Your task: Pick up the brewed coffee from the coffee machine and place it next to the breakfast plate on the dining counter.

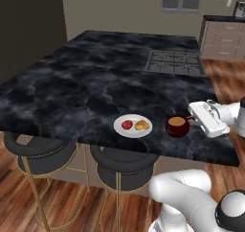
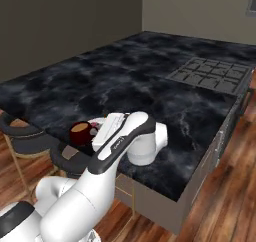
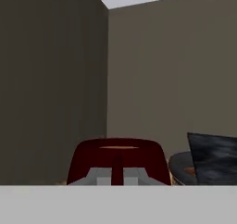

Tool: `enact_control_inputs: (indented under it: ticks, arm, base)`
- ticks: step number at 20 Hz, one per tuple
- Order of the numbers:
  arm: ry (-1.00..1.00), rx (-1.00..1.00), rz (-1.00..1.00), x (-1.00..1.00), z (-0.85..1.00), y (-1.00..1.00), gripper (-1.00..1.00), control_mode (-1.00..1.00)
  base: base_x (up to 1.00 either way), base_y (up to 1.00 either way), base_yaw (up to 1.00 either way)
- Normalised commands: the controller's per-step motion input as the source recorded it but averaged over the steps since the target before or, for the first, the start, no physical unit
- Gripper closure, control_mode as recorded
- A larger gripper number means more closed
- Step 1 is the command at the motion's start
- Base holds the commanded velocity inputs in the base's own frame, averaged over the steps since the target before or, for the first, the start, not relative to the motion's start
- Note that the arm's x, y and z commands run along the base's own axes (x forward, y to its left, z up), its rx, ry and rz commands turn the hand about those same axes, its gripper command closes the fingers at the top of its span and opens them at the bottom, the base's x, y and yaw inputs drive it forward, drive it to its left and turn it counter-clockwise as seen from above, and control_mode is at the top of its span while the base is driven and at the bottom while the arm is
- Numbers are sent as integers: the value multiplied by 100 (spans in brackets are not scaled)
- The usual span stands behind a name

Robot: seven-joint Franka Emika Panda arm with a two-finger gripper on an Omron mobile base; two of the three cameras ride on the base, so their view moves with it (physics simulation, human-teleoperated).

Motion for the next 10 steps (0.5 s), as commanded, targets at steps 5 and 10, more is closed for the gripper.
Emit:
enact_control_inputs:
  ticks: [5,10]
  arm:
    - [0,0,0,0,0,0,100,100]
    - [0,0,0,0,0,0,100,100]
  base:
    - [29,72,-52]
    - [33,27,-35]
